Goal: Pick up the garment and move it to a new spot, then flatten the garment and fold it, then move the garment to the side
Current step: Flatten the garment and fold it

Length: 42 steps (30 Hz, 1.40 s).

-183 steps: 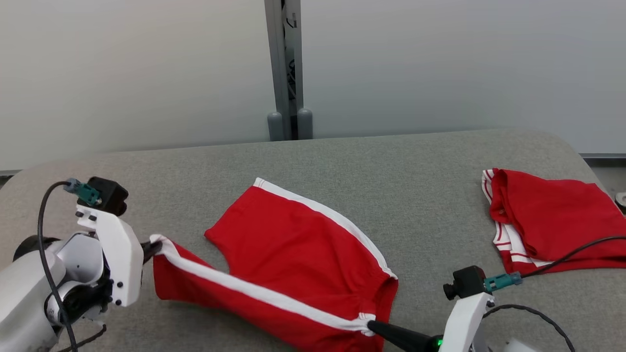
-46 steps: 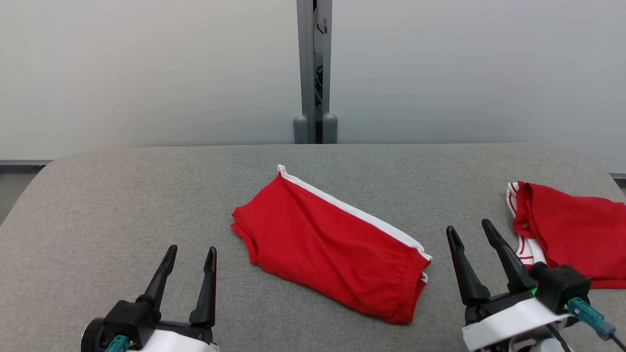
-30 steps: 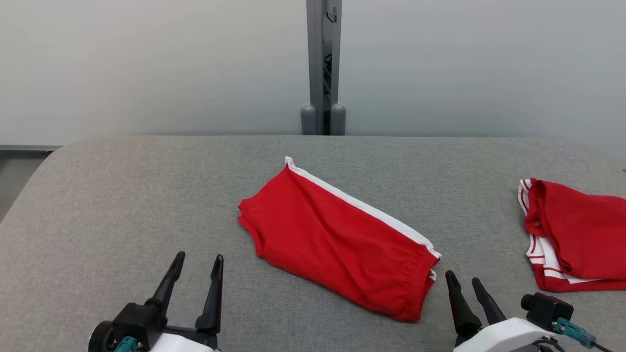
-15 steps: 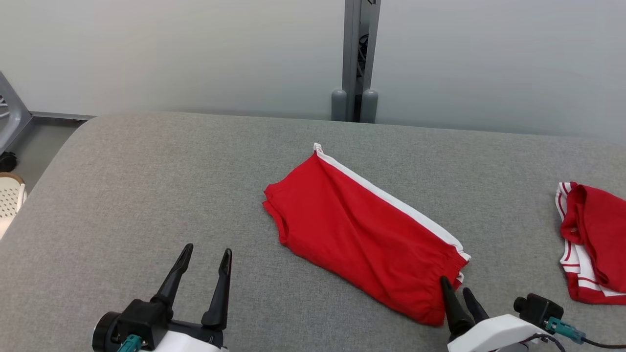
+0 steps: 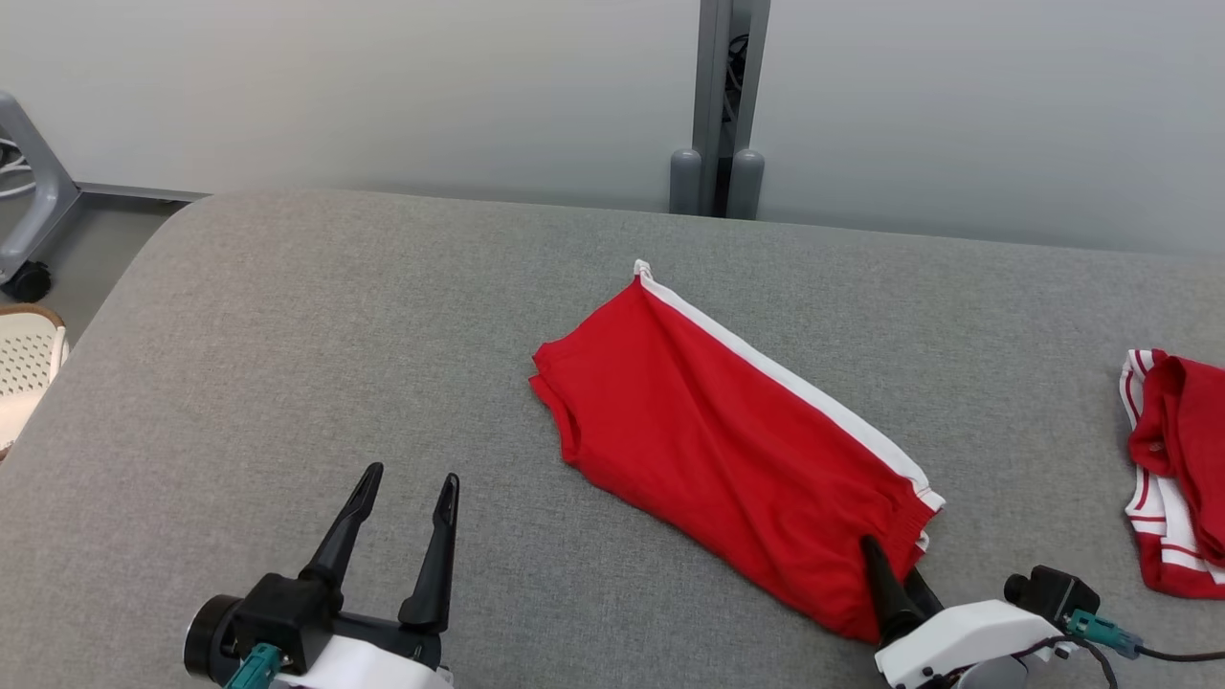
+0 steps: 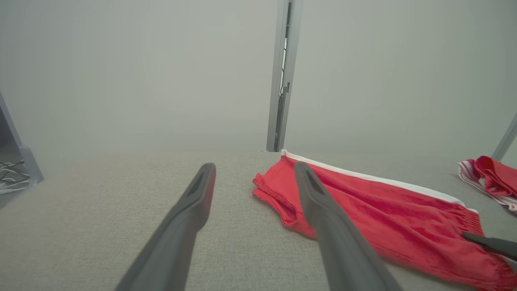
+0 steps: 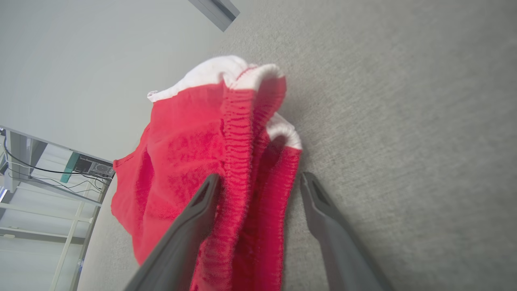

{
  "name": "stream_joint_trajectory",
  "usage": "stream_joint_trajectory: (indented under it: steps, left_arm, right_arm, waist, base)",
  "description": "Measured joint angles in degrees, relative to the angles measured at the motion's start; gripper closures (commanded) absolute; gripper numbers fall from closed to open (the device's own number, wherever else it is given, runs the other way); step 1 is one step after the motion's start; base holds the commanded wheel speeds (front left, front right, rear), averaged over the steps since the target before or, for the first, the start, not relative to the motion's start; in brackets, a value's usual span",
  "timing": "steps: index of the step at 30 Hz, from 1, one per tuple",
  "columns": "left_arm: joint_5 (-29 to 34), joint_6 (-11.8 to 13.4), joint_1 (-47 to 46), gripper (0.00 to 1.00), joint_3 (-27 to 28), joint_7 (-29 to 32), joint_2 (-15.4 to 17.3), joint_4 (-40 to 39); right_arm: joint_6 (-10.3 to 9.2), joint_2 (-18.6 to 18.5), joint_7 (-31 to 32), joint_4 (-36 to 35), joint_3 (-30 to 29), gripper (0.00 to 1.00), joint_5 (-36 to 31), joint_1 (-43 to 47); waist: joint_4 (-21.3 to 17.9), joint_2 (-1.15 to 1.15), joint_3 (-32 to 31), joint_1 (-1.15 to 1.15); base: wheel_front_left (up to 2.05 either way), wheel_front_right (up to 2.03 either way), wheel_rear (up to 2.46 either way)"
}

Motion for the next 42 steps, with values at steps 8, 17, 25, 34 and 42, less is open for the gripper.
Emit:
stream_joint_trajectory:
  steps: [8, 17, 25, 34, 42]
  left_arm:
    - [0.1, 0.0, -0.6, 0.0, 0.3, 0.0, 0.0, 0.1]
    - [0.4, 0.0, -1.4, 0.0, 0.8, 0.0, 0.0, 0.3]
    - [0.0, 0.3, -1.4, 0.0, 0.4, 0.0, 0.0, 0.2]
    - [-1.1, 0.8, -1.9, 0.0, -1.1, 0.0, 0.0, 0.0]
    - [-1.6, 1.0, -3.2, 0.0, -2.0, 0.0, 0.0, 0.1]
  right_arm:
    - [-0.15, -0.2, -0.1, 1.1, 2.7, 0.0, 4.8, -3.0]
    - [-0.15, -0.1, -0.1, 1.5, 4.6, 1.0, 7.0, -4.7]
    - [0.05, -0.9, 0.3, 1.7, 5.1, 1.0, 5.5, -4.6]
    - [0.09, -10.6, 0.9, 3.6, 9.9, 1.0, 2.3, -9.0]
    - [0.09, -19.5, 6.2, 7.2, 17.7, 1.0, -2.8, -18.8]
  waist:
    - [1.4, 0.0, 1.2, 0.0]
    - [2.1, 0.0, 1.1, 0.0]
    - [1.4, 0.0, 0.7, 0.0]
    - [1.9, 0.0, 2.4, 0.0]
    - [3.3, 0.0, 5.4, 0.0]
  base:
    - [0.0, 0.0, 0.0]
    - [0.0, 0.0, 0.0]
    - [0.0, 0.0, 0.0]
    - [0.0, 0.0, 0.0]
    - [0.0, 0.0, 0.0]
